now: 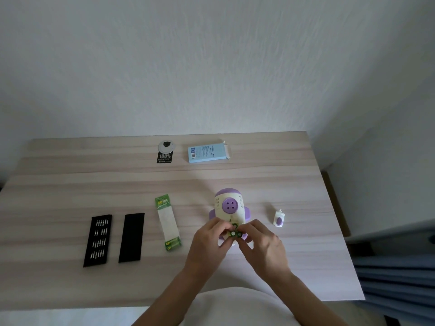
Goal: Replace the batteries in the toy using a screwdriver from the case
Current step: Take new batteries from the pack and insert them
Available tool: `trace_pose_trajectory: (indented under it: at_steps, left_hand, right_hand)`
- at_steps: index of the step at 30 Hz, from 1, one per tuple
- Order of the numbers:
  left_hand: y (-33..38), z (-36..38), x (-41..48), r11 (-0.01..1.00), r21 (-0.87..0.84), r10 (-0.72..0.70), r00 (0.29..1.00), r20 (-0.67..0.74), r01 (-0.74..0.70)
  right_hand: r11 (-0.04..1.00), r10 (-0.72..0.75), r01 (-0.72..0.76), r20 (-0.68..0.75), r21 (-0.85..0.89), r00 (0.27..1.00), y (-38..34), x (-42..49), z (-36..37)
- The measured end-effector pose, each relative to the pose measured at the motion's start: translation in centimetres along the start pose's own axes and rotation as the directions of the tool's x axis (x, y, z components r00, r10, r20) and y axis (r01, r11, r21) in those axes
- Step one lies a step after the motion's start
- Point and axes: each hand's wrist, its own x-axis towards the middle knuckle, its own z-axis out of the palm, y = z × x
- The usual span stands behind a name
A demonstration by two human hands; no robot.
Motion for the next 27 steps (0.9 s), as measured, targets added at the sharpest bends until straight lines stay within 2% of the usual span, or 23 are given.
trace_pose_trajectory:
  at_steps: [12, 27]
  left_hand:
    - [-0.7, 0.1, -0.8, 0.999, 0.042, 0.012, 1.0, -0.01, -0.011]
    - [-2.1, 0.3, -1.3, 0.996, 0.062, -0.066, 0.998, -0.001, 0.066]
  right_hand:
    - [1.0, -0.012, 0.013, 0.005, -0.026, 1.0, 0.1, 0.0, 0.6]
    - [0.995, -0.032, 0.033, 0.019, -0.091, 0.999, 0.2, -0.5, 0.6]
